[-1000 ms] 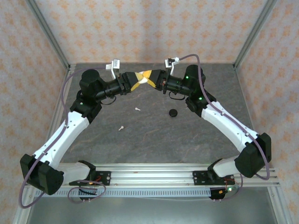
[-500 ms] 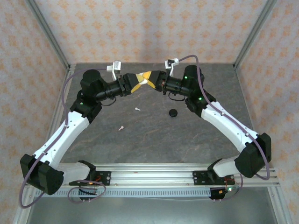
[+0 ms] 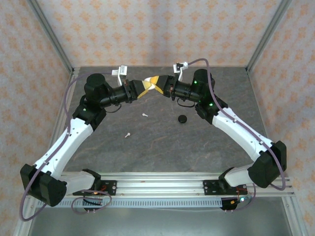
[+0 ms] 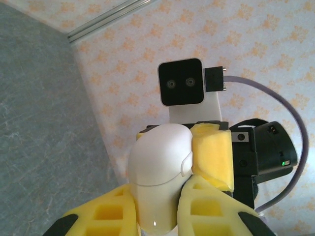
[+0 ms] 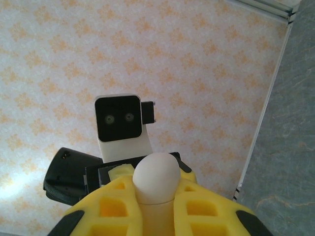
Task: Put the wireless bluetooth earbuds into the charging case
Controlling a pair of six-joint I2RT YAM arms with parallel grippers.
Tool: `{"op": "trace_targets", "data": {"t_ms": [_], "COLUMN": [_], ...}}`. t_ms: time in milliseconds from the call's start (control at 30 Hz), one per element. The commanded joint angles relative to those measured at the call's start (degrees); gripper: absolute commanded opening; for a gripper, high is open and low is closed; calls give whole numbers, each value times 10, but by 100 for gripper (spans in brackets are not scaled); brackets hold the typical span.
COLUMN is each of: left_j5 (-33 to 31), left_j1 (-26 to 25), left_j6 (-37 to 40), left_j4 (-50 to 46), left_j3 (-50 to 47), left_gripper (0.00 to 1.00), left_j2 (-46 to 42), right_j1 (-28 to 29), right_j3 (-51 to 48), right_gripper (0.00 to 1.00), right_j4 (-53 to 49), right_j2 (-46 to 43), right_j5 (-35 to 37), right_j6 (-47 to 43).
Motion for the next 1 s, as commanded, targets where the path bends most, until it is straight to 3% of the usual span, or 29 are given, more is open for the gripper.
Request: {"op": "trace_targets", "data": {"t_ms": [0,100,200,600,967], "left_j5": [24,14,13,55,88], "left_j1": [-10,-9,-10,-10,-8], "left_j6": [87,165,239,463,507], "left_j4": [-37,-106,-168,-281,-293], "left_j3": [22,43,62,78,69], "left_gripper": [1,0,0,0,0], "left_j2": [-29,-44,-54,-77,-64], "right_j1": [15,12,9,24,52], "right_j3": [25,39,52,125,146], "right_gripper": [36,50,54,56,56], "right_j4": [-82,-111,-127,-258,-343], "right_j2": [-18,-25,-24,0,0], "right_j5": [5,0,-14,-75,-91], "right_j6": [-78,-103,-120,-216,-261]}}
